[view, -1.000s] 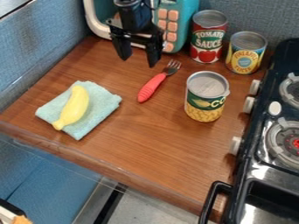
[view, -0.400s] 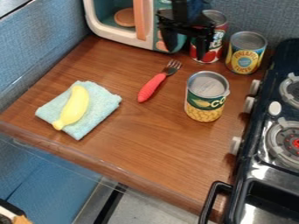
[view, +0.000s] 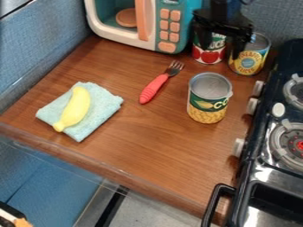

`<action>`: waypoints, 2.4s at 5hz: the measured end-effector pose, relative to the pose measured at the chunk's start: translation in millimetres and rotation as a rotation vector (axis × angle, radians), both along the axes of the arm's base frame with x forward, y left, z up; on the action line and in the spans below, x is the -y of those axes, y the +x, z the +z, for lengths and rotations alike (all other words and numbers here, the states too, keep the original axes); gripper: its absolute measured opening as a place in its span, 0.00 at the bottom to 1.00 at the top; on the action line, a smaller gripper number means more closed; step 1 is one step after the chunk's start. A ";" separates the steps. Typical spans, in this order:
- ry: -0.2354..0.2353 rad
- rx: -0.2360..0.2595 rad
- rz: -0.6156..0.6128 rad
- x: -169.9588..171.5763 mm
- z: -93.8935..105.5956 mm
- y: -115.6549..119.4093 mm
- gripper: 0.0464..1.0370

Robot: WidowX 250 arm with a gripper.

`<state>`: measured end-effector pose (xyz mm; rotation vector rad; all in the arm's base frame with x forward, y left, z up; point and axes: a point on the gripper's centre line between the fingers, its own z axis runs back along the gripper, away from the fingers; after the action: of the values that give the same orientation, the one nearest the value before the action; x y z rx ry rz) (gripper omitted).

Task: Moved can to the lower right of the table

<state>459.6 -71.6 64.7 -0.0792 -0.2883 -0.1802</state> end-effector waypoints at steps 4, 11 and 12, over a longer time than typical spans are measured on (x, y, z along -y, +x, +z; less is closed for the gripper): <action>-0.001 -0.086 -0.083 14.2 -13.4 -49.1 0.96; 0.025 -0.170 -0.100 -31.1 -10.0 -137.5 0.96; 0.011 -0.091 -0.062 -28.6 4.4 -117.2 0.96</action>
<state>342.5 -43.0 69.2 -0.0852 -0.1939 -0.2391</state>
